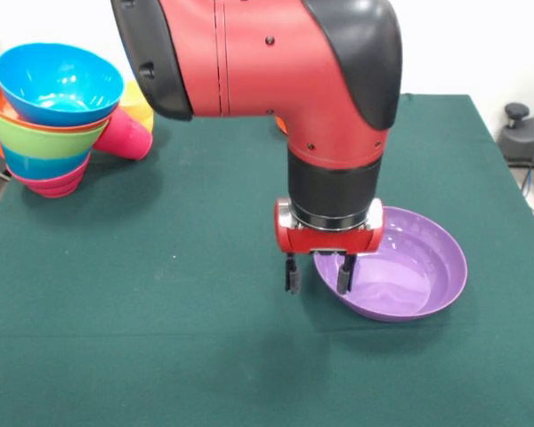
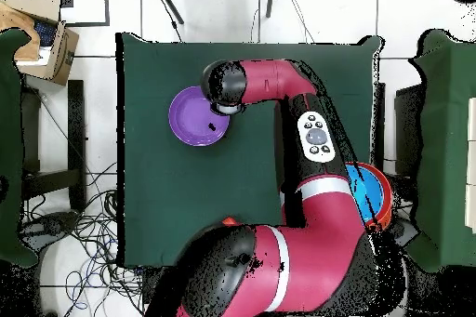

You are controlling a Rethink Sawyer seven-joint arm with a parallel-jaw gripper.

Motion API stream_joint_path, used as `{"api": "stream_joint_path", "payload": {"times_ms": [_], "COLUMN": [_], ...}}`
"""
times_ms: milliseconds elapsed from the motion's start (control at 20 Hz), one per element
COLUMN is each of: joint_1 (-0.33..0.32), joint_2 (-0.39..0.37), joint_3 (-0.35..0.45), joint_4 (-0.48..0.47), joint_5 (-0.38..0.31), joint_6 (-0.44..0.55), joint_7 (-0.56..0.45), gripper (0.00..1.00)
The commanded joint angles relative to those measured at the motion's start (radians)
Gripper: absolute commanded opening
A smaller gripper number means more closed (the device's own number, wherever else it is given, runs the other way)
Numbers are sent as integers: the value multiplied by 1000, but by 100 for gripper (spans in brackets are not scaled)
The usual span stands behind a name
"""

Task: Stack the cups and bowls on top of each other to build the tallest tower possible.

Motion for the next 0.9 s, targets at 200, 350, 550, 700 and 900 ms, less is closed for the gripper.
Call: {"api": "stream_joint_path", "payload": {"times_ms": [200,350,550,700,900], "joint_1": [28,30,34,35,32], "joint_2": [47,46,49,49,31], "joint_3": [-20,-18,-14,-12,-9], "joint_4": [-17,-13,-20,-25,0], "joint_5": [-30,-25,-20,-16,-7], "joint_6": [-52,-55,-52,-49,-54], "joint_7": [21,20,19,17,17], "gripper": [100,100,100,100,100]}}
